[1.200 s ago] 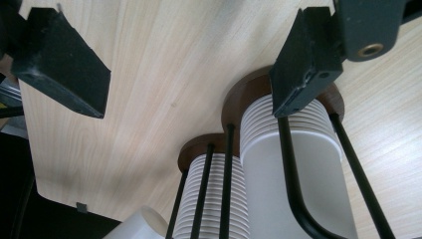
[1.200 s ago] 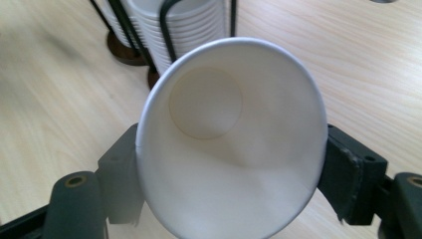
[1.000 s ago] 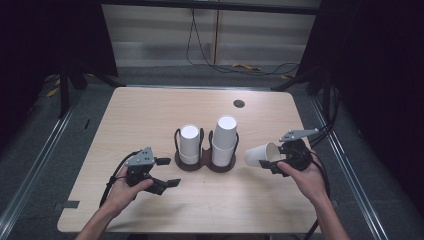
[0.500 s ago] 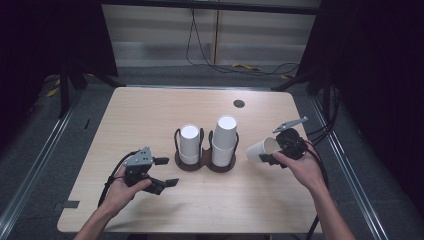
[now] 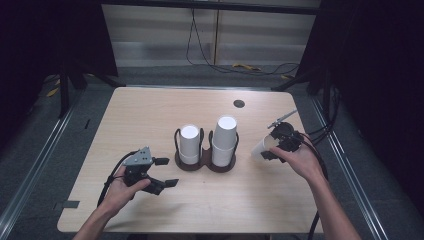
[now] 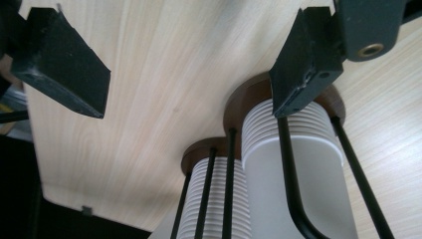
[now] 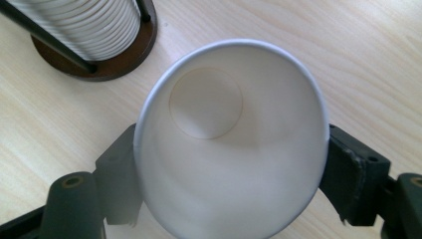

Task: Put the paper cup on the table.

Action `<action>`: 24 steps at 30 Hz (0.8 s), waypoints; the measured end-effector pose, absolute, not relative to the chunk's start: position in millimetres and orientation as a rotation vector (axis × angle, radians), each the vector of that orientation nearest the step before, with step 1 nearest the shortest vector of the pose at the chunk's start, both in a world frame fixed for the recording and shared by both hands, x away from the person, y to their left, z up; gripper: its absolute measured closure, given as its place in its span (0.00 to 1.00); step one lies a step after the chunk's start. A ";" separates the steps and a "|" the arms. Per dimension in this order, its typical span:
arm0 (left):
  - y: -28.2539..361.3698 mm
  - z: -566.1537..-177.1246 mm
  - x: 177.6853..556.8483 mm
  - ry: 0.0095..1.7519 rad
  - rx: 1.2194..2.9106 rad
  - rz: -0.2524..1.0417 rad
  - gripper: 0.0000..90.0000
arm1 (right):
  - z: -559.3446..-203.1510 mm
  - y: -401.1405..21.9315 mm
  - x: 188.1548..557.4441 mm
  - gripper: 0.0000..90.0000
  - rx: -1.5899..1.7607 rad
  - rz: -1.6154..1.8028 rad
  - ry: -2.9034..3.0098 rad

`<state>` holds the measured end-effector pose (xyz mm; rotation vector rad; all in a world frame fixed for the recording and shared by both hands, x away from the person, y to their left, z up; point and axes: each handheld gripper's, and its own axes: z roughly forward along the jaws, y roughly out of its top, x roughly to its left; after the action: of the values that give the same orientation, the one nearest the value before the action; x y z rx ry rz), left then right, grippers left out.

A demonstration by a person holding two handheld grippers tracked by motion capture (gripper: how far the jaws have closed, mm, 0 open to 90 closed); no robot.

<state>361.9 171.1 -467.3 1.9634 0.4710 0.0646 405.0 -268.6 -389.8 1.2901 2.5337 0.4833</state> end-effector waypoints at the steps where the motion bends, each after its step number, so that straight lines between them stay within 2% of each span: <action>1: 171.6 -467.3 362.0 0.481 1.959 0.072 0.18 | -389.8 -267.7 407.6 0.25 1.288 0.481 2.540; 24: 174.8 -467.8 363.5 0.483 1.962 0.075 0.18 | -404.3 -250.9 438.1 0.24 1.314 0.158 2.630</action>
<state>363.5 174.8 -467.8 1.9621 0.4827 0.0751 438.1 -250.9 -404.3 1.3141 2.6303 0.1578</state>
